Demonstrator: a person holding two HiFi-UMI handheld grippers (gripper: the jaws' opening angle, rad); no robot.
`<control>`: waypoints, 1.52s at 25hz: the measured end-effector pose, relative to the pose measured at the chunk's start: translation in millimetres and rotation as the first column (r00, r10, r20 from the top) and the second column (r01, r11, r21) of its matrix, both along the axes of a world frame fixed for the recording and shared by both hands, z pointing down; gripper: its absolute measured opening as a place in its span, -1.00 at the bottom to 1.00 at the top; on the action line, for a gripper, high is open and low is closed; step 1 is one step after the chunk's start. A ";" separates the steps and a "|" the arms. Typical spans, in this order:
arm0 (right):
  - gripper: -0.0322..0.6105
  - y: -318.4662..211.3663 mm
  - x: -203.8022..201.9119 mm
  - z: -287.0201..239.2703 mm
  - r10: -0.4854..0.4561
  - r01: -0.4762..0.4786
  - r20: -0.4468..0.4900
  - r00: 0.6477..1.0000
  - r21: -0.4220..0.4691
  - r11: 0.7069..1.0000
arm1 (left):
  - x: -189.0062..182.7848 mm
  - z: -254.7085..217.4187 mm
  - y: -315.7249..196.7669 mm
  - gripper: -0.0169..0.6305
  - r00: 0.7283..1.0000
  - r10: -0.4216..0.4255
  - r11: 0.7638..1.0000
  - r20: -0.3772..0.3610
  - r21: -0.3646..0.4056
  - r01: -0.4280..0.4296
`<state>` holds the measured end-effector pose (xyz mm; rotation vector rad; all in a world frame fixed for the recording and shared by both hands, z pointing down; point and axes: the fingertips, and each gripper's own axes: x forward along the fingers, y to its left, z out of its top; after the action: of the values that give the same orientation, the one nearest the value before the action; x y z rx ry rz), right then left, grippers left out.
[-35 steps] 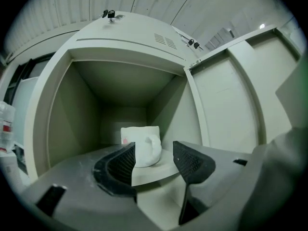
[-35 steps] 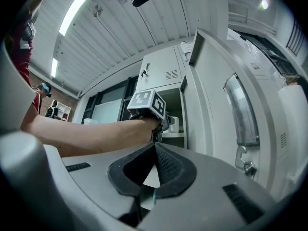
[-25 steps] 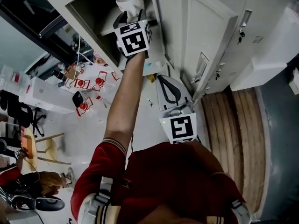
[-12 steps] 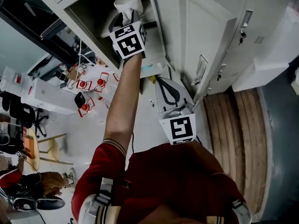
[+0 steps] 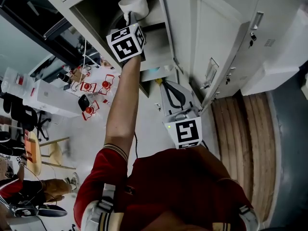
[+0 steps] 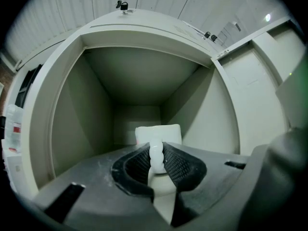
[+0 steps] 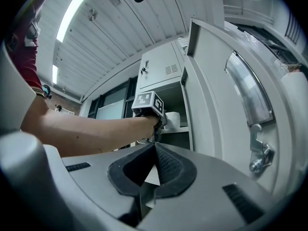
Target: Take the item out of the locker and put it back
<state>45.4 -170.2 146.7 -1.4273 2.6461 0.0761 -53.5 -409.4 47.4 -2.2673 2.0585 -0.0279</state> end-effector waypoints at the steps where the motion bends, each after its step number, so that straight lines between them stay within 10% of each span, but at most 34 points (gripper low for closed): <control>1: -0.90 -0.2 -0.1 0.1 0.001 -0.001 0.001 1.000 -0.001 1.000 | -0.2 0.0 -0.1 -0.75 1.000 0.010 1.000 -0.007 0.000 -0.010; 38: -0.90 4.8 -1.1 15.0 0.102 -0.103 -0.017 0.995 -0.045 0.994 | -23.8 -16.4 61.9 -0.79 0.986 0.162 0.973 -0.040 0.174 -0.152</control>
<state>44.3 -165.4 161.7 -1.5822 2.6009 0.0364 -77.3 -347.4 31.0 -2.3389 1.8194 0.2129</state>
